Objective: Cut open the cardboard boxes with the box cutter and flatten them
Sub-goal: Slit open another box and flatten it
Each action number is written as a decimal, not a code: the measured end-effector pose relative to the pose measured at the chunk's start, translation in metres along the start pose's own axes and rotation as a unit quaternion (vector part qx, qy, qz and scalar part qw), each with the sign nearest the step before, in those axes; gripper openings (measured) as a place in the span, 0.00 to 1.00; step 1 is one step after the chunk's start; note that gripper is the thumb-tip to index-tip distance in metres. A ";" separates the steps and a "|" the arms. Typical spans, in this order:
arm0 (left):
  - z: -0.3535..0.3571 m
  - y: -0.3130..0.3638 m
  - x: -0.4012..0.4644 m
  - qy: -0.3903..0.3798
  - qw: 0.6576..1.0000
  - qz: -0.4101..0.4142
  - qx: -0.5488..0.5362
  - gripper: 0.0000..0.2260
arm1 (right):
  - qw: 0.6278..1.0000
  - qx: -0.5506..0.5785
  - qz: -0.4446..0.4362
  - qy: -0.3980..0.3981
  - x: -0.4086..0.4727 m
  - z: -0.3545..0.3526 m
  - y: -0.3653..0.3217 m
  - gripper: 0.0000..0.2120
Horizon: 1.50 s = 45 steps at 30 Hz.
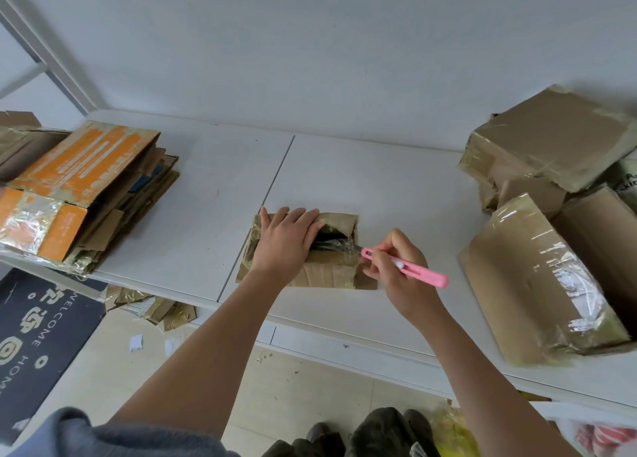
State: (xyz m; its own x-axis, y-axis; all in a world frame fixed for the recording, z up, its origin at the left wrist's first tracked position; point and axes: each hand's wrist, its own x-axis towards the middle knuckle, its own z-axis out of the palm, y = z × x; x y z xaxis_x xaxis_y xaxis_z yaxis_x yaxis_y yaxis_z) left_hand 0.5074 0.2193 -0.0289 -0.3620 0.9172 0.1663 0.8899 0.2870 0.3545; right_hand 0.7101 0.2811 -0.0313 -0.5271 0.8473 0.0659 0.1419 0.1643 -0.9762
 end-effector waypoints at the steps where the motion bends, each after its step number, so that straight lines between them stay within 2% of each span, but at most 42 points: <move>1: 0.000 -0.001 0.000 0.005 1.000 0.000 -0.006 0.22 | 1.000 0.005 -0.005 0.012 0.001 -0.001 -0.001 0.09; 4: 0.002 -0.003 -0.001 0.016 0.999 -0.004 -0.040 0.20 | 0.999 -0.006 -0.016 0.046 0.004 -0.001 -0.002 0.09; 10: 0.001 -0.004 -0.002 -0.002 0.999 0.014 -0.031 0.18 | 0.996 -0.070 -0.057 -0.011 0.005 0.001 -0.003 0.10; 16: 0.001 -0.002 -0.004 0.001 1.000 0.019 -0.016 0.16 | 0.997 -0.063 -0.024 -0.040 -0.001 -0.003 -0.005 0.09; 28: 0.001 -0.003 -0.007 0.003 0.999 0.032 -0.011 0.16 | 0.992 -0.096 -0.026 -0.076 -0.008 -0.017 -0.018 0.10; 35: 0.000 -0.001 -0.003 0.004 1.000 0.013 -0.019 0.15 | 0.995 -0.078 -0.050 -0.026 -0.001 -0.017 -0.015 0.09; 40: -0.001 -0.001 -0.002 0.004 1.000 0.010 -0.024 0.14 | 0.986 -0.112 -0.080 -0.098 0.002 -0.009 -0.014 0.11; 45: -0.001 0.000 -0.003 0.001 1.000 0.003 -0.030 0.12 | 0.984 -0.112 -0.075 -0.119 -0.004 -0.017 -0.012 0.09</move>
State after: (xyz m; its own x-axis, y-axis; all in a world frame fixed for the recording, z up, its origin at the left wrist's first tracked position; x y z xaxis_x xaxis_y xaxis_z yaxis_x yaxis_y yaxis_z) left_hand 0.5085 0.2161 -0.0281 -0.3567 0.9185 0.1708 0.8744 0.2638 0.4072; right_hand 0.7245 0.2842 -0.0161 -0.7336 0.6670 0.1301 0.2138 0.4082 -0.8875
